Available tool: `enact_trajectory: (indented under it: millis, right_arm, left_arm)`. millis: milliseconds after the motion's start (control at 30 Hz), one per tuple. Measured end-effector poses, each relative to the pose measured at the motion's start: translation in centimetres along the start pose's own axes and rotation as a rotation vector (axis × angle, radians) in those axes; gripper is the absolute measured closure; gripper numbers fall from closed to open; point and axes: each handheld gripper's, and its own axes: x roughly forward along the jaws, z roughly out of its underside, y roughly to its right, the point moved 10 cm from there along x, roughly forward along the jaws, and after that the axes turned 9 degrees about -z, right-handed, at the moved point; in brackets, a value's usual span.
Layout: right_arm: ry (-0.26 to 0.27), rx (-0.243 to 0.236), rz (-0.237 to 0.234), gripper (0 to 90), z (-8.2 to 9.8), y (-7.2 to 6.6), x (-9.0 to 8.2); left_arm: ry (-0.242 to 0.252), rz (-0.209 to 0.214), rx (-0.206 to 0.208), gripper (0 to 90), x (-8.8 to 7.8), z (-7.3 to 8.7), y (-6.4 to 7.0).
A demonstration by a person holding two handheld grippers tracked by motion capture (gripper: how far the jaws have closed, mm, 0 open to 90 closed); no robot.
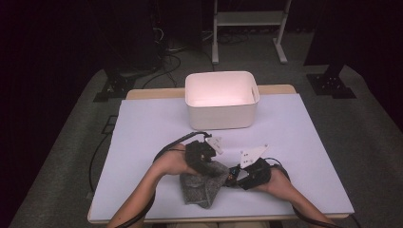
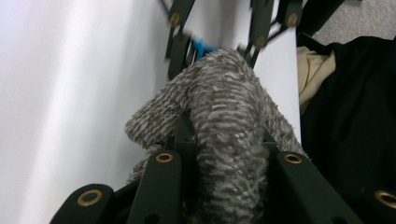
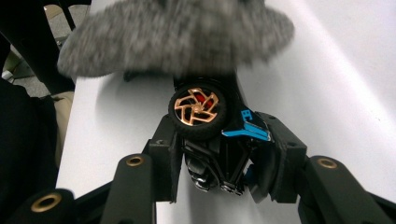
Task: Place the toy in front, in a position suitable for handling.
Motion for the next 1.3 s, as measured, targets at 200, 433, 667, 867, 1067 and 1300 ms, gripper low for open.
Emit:
enact_trajectory:
  millis: [200, 433, 667, 867, 1067, 1300]
  right_arm:
    - [0.024, 0.012, 0.001, 53.0, 0.0, 0.1, 0.1]
    - [0.031, 0.01, 0.004, 53.4, 0.0, 0.1, 0.1]
    - [0.025, 0.0, 0.009, 53.5, 0.1, 0.1, 0.1]
    - [0.023, 0.003, 0.009, 53.5, 0.1, 0.1, 0.1]
    - [0.024, 0.006, 0.003, 53.5, 0.1, 0.1, 0.1]
    - [0.023, 0.007, 0.008, 53.5, 0.1, 0.1, 0.1]
  left_arm:
    - [0.01, 0.018, 0.046, 71.7, 1.4, -2.7, 0.6]
    - [-0.015, 0.004, 0.038, 71.7, 1.2, -1.8, 0.1]
    - [-0.006, -0.017, -0.03, 71.6, -0.6, 1.6, -0.5]
    - [0.003, -0.048, -0.086, 71.6, -2.3, 4.3, -1.1]
    - [-0.011, -0.063, -0.12, 71.6, -3.3, 6.1, -1.3]
    - [-0.01, -0.052, -0.076, 71.6, -2.6, 4.4, -0.8]
